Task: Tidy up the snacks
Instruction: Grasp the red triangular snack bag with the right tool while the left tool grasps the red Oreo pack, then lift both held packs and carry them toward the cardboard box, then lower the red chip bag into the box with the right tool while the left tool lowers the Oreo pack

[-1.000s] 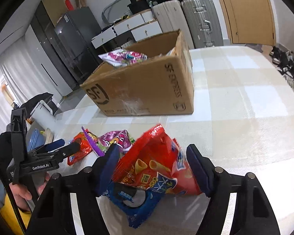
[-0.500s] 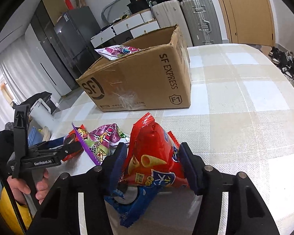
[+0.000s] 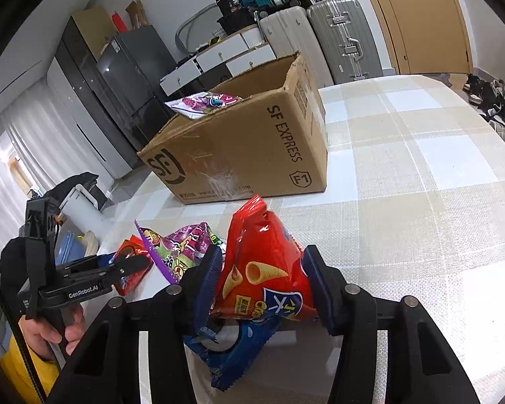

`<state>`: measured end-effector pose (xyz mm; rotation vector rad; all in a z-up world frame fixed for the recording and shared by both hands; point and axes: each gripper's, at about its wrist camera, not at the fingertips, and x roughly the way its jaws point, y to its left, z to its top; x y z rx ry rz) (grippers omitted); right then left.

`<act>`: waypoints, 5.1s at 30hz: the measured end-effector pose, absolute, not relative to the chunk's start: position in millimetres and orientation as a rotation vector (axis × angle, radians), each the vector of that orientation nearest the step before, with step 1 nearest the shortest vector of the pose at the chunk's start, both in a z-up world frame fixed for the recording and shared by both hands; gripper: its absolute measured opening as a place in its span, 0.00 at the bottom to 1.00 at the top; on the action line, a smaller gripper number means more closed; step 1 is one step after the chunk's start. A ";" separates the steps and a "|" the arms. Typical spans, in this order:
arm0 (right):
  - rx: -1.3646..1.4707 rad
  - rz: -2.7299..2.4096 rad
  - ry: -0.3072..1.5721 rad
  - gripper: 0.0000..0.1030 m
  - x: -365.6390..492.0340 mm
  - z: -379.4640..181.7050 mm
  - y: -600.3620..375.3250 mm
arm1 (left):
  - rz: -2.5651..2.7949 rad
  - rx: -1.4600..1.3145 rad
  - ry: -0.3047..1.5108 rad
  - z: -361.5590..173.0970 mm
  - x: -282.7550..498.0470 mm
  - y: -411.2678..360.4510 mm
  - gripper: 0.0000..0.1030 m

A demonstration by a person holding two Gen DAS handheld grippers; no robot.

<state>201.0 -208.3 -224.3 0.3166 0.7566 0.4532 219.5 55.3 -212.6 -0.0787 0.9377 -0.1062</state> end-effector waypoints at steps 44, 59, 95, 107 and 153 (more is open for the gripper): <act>0.297 0.621 0.489 0.38 28.9 -59.9 -193.3 | -0.201 -0.121 0.598 -43.7 28.1 18.9 0.39; 0.264 0.639 0.479 0.38 -3.6 -50.4 -183.9 | -0.227 -0.134 0.563 -15.8 -13.5 19.8 0.40; 0.226 0.567 0.499 0.38 254.3 31.6 -187.3 | -0.274 -0.125 0.643 23.9 289.2 14.2 0.40; 0.222 0.505 0.618 0.38 356.2 -18.4 -178.6 | -0.266 -0.152 0.800 -20.9 428.4 -5.9 0.40; 0.217 0.419 0.737 0.40 372.7 -63.6 -179.8 | -0.238 -0.120 0.865 -49.9 415.4 -16.3 0.44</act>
